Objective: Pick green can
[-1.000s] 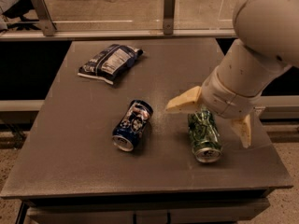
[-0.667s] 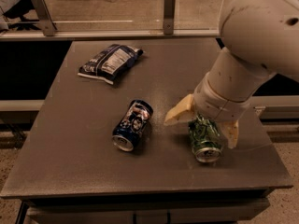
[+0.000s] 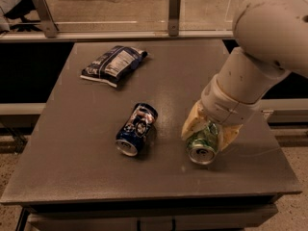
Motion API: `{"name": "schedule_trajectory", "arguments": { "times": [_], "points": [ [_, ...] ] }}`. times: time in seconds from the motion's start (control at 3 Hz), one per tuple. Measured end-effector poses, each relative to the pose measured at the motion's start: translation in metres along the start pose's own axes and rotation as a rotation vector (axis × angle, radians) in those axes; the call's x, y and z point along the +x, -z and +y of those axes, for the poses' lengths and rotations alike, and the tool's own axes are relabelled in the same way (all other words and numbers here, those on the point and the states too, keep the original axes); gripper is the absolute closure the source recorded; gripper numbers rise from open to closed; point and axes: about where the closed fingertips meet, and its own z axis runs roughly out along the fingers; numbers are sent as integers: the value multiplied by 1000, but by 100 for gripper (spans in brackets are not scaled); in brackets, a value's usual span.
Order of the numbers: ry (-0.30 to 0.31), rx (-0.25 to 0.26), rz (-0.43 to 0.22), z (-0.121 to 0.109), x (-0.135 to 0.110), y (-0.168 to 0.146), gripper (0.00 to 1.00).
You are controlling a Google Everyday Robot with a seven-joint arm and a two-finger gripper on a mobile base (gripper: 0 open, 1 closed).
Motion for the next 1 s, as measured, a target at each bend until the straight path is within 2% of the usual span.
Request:
{"name": "schedule_trajectory", "arguments": {
  "times": [0.33,0.67,1.0],
  "points": [
    [2,135,-41,-10,-11,37,88],
    [-21,267,-20,-25,-19,85,100],
    [-18,284,-15,-30,-21,90,100]
  ]
}}
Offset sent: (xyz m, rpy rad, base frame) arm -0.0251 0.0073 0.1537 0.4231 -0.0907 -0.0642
